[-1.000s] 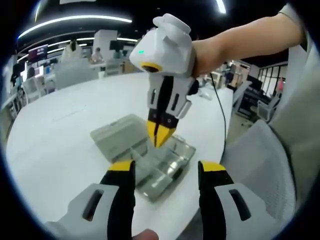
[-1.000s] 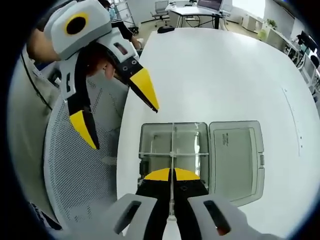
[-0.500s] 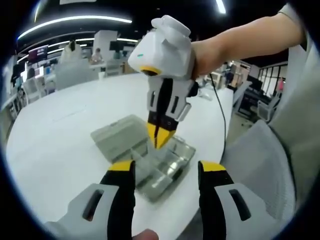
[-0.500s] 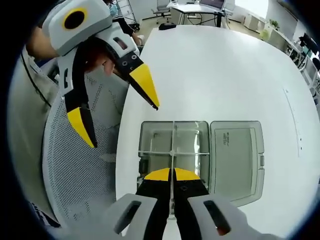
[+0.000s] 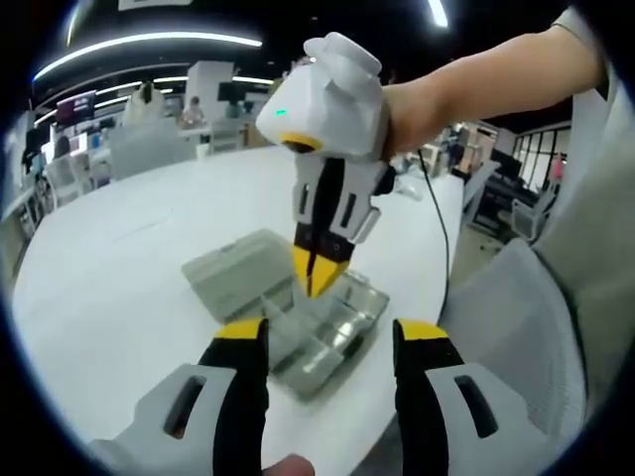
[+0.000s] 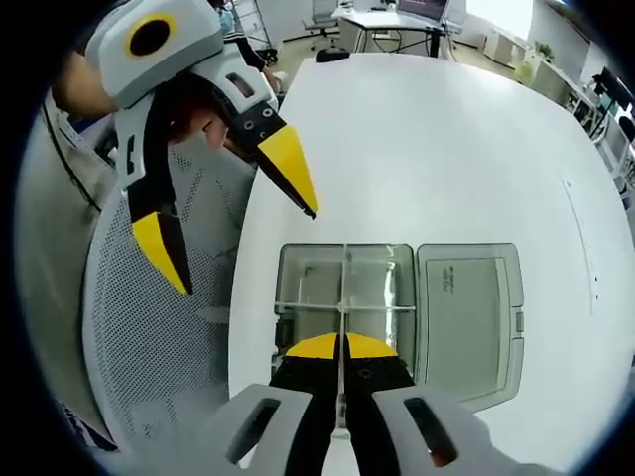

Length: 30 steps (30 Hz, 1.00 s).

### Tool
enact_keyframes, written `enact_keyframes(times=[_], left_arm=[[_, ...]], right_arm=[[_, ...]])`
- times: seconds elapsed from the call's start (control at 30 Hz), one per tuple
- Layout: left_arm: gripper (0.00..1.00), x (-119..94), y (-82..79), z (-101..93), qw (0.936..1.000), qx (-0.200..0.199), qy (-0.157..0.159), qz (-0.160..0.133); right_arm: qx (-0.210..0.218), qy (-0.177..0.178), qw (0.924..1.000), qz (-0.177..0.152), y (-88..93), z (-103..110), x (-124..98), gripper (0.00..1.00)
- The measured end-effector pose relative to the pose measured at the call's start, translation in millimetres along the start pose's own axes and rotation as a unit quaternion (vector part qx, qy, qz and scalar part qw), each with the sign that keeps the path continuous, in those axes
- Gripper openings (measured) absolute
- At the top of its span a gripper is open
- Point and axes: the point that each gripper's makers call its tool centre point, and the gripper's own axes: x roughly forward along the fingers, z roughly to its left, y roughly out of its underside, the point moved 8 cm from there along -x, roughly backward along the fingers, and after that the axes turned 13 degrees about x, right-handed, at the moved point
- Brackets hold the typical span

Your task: Insert the divider into the dual guide fixture by aligning both edges with the guide slots and pushing it downward to the bottom, including one-sided entry, uneven engagement, binding, and posture correction.

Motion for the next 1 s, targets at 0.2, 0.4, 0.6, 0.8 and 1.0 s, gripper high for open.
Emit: enact_keyframes(times=[0.2,0.4,0.6,0.8,1.0], left_arm=[[0.49,-0.5,0.9,0.8,1.0,0.0,-0.001,0.0],[0.49,-0.6,0.9,0.6,1.0,0.0,0.0,-0.001],[0.49,-0.5,0.9,0.1,1.0,0.002,0.001,0.0],[0.49,-0.8,0.3,-0.6,1.0,0.003,0.002,0.001],[0.49,-1.4,0.5,0.0,1.0,0.003,0.001,0.001]], right_arm=[[0.006,0.001,1.0,-0.004,-0.2,-0.1,0.3,0.0],[0.001,0.006,0.9998,-0.02,3.1,1.5,-0.2,0.0],[0.001,0.006,0.9993,-0.038,5.2,0.8,-0.1,0.0],[0.008,0.006,0.9987,-0.05,8.0,-0.4,-0.3,0.0],[0.007,0.006,0.9987,-0.051,8.6,-1.8,1.1,0.0]])
